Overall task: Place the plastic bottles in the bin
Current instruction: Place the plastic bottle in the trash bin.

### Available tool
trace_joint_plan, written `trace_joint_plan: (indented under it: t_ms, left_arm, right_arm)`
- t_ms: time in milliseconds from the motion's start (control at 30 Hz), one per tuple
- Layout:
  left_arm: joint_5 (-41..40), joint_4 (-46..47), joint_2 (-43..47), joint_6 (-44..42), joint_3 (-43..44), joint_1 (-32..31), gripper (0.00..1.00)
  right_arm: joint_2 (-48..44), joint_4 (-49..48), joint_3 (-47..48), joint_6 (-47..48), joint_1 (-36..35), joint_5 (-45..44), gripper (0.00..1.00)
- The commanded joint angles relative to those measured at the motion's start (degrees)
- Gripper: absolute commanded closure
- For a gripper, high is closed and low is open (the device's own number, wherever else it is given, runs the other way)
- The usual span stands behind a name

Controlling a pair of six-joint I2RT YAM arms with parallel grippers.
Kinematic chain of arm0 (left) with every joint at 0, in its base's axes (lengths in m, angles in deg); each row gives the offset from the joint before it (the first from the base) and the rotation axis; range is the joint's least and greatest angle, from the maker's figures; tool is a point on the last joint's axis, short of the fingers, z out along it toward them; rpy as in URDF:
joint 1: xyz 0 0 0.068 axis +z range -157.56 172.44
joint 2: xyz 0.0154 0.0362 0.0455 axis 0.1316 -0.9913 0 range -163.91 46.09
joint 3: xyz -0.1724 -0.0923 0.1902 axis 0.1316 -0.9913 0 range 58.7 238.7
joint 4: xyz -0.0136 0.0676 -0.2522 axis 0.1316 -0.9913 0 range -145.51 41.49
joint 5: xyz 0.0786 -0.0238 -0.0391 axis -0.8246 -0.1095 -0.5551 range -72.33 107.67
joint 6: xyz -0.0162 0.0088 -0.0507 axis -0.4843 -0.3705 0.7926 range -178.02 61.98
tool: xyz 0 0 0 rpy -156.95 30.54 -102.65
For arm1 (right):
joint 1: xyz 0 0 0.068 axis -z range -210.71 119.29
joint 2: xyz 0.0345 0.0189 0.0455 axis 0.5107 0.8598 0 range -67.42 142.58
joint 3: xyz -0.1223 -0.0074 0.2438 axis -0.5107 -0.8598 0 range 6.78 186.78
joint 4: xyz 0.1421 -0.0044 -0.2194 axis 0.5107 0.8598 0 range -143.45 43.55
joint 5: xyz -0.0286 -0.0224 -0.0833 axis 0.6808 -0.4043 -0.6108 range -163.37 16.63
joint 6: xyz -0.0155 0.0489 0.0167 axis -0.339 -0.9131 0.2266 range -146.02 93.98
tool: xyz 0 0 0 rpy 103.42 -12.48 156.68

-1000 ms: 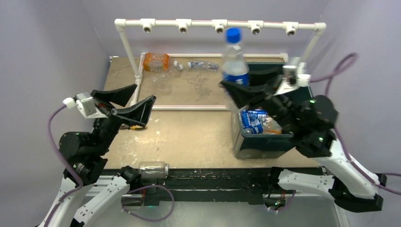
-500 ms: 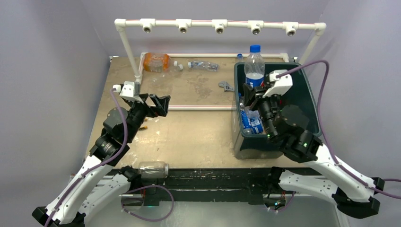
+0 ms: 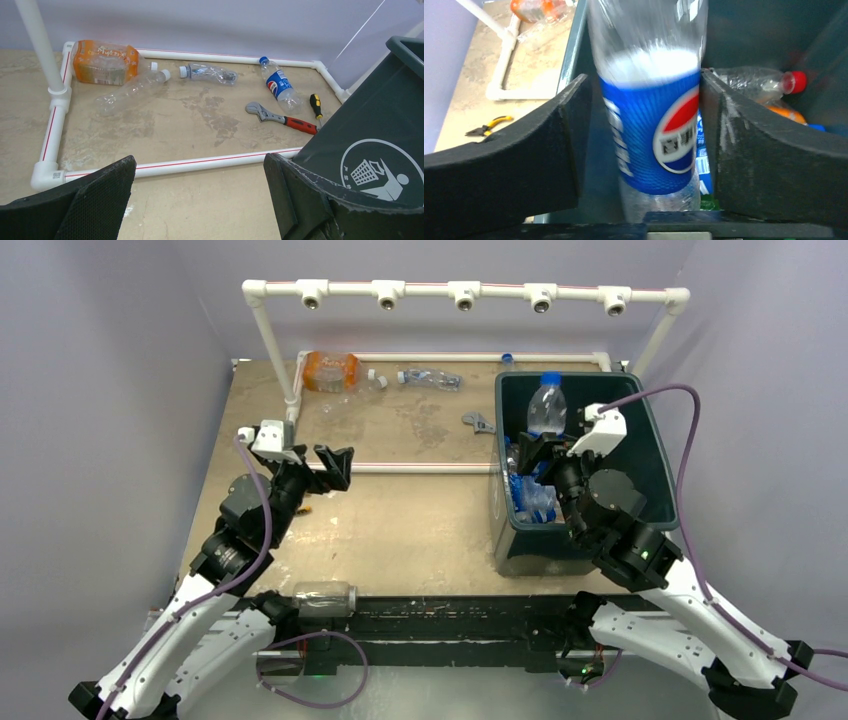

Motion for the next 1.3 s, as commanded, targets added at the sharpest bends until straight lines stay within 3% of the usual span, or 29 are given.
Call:
trace_joint_plan:
  t_ms: [0,233,333,467,633,867,967,1100,1267]
  left_arm:
    - [-1.0,0.1,0.5,-1.2,-0.3,0.1,0.01]
    - [-2.8,-0.4,-0.2,-0.7,-0.3,0.1,0.01]
    - [-5.2,-1.0,-1.3,0.0,-0.2,0.1,0.01]
    - [-9.4,-2.1,-4.4,2.7,0.5,0.1,0.01]
    - [-10.8,-3.8,-13.2,9.0,4.3,0.7,0.01]
    - [-11.0,-0.5,-29.9,16.1,10.6,4.3,0.01]
    - [-13.2,1.7,-38.2,10.3,14.9,5.1,0.01]
    - [-13.2,5.3,-48.9,-7.5,20.7,5.5,0.01]
    - [-3.8,4.3,-62.5,-24.4,29.8,8.8,0.01]
  right_arm:
    - [-1.2,2.5,0.3,-5.2,0.2,2.2,0.21]
    - [-2.4,3.9,5.3,-5.9,0.2,6.7,0.15]
    - [-3.7,0.5,7.2,-3.0,0.2,12.8,0.14]
    - [-4.5,-3.9,7.6,-0.8,0.2,27.1,0.14]
    - [-3.3,-8.7,7.5,1.0,0.2,43.1,0.14]
    - [-4.4,-14.3,5.0,1.9,0.2,49.0,0.14]
    - [-4.7,-14.1,4.8,2.4,0.2,49.5,0.14]
    - [-6.2,-14.5,3.0,2.1,0.2,50.5,0.14]
    - [-9.4,-15.2,1.1,1.6,0.2,51.0,0.14]
